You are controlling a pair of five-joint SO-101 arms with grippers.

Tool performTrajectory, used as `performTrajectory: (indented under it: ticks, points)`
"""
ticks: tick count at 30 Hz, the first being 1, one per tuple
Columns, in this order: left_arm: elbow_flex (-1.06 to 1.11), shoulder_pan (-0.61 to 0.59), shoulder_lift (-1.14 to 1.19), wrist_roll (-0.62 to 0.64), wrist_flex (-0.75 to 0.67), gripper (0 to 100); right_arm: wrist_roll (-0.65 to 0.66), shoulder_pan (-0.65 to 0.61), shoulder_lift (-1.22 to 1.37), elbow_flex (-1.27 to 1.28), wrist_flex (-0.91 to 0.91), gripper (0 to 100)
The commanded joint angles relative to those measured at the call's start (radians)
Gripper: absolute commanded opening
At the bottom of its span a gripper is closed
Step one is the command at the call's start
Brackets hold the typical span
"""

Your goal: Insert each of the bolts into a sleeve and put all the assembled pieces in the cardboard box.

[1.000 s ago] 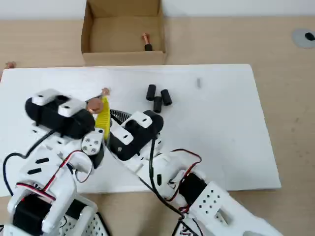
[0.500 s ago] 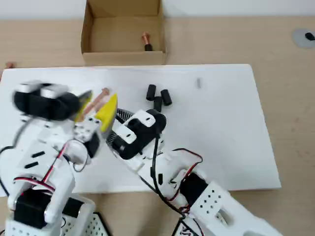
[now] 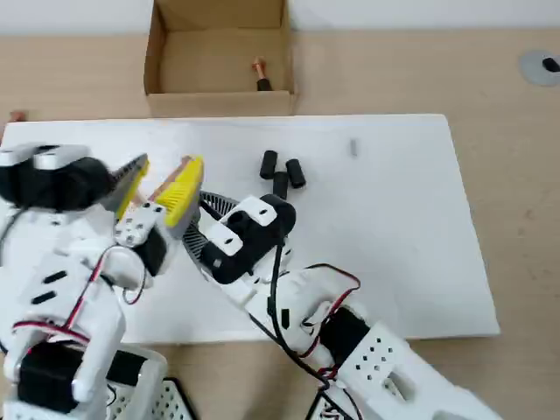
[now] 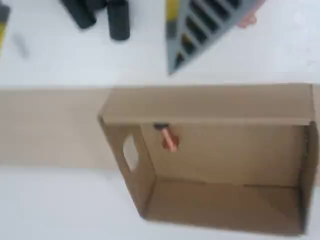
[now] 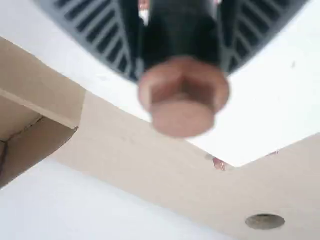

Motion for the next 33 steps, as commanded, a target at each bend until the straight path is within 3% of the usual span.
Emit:
performTrajectory:
  ticks: [1,5,10,17,30,33]
  points:
    - [-0.117,-0.08,0.002,0.072,0.061,24,0.002,0.097,0.031,-0.044,-0.015,0.9]
    - [-0.13,-0.218,0.002,0.038,0.169,24,-0.002,0.239,0.186,-0.194,-0.015,0.9]
    - [-0.055,-0.384,0.001,-0.175,0.265,24,-0.002,0.297,0.463,-0.461,-0.015,0.9]
    - [0.097,-0.463,-0.005,-0.416,0.278,24,0.0,0.366,0.947,-0.868,-0.017,0.9]
    - [0.147,-0.457,-0.007,-0.431,0.281,24,0.008,0.478,1.807,-1.79,-0.015,0.9]
    - [0.153,-0.457,-0.007,-0.433,0.279,24,0.063,0.492,1.989,-1.985,-0.015,1.0]
